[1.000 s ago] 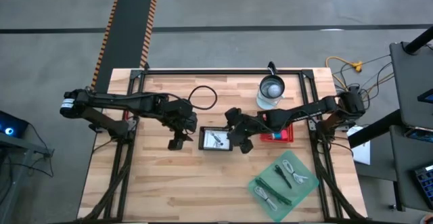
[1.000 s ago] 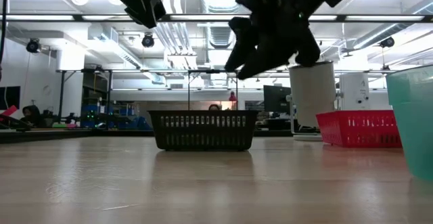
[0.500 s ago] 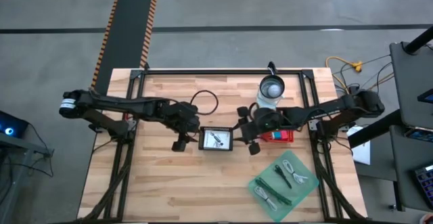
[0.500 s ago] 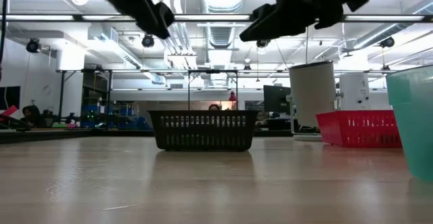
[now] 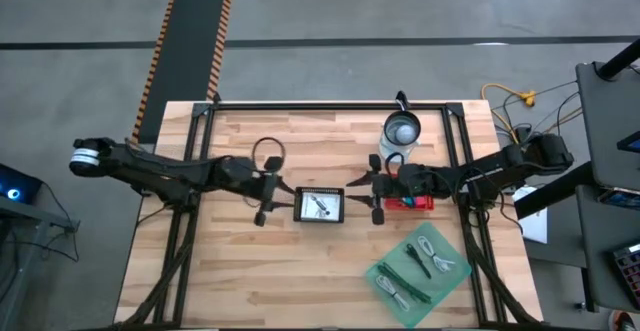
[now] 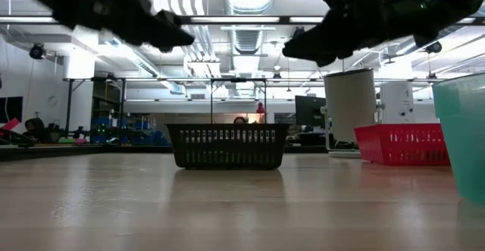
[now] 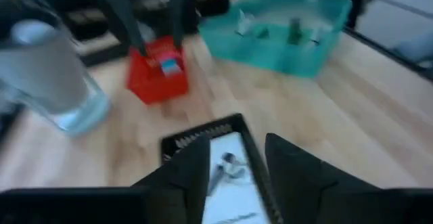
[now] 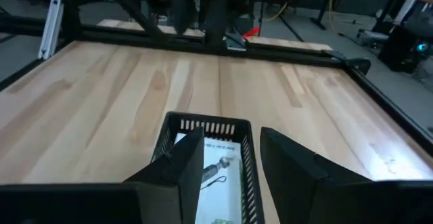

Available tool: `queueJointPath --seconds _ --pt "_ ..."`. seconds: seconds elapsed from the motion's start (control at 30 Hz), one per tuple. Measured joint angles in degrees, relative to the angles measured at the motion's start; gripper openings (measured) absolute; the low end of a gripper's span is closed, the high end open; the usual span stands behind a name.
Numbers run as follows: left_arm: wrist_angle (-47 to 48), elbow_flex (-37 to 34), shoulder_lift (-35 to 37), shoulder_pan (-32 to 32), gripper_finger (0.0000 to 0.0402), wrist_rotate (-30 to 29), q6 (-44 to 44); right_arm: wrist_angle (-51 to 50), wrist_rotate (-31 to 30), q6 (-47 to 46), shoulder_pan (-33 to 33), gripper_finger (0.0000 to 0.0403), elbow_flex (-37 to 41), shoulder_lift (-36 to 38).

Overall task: Pick and place items into bin
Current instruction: Return to Home Position

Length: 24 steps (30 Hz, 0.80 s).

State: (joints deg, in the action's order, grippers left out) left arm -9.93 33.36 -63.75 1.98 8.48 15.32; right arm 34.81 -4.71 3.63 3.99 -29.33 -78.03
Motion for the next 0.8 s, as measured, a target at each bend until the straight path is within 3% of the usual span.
queueJointPath --seconds 0.2,0.37,0.8 --pt "-13.2 -12.8 7.0 -0.1 0.0063 -9.7 1.7 2.1 0.0 -0.7 0.1 0.013 1.5 -0.4" --pt "-20.1 -20.2 15.1 -0.1 0.0008 -10.5 0.7 2.3 0.0 -0.7 0.1 0.013 1.5 -0.4" --pt "-17.3 -32.9 38.5 -0.1 0.0001 -10.5 -0.2 3.5 0.0 -3.4 0.3 0.0121 1.8 -0.4"
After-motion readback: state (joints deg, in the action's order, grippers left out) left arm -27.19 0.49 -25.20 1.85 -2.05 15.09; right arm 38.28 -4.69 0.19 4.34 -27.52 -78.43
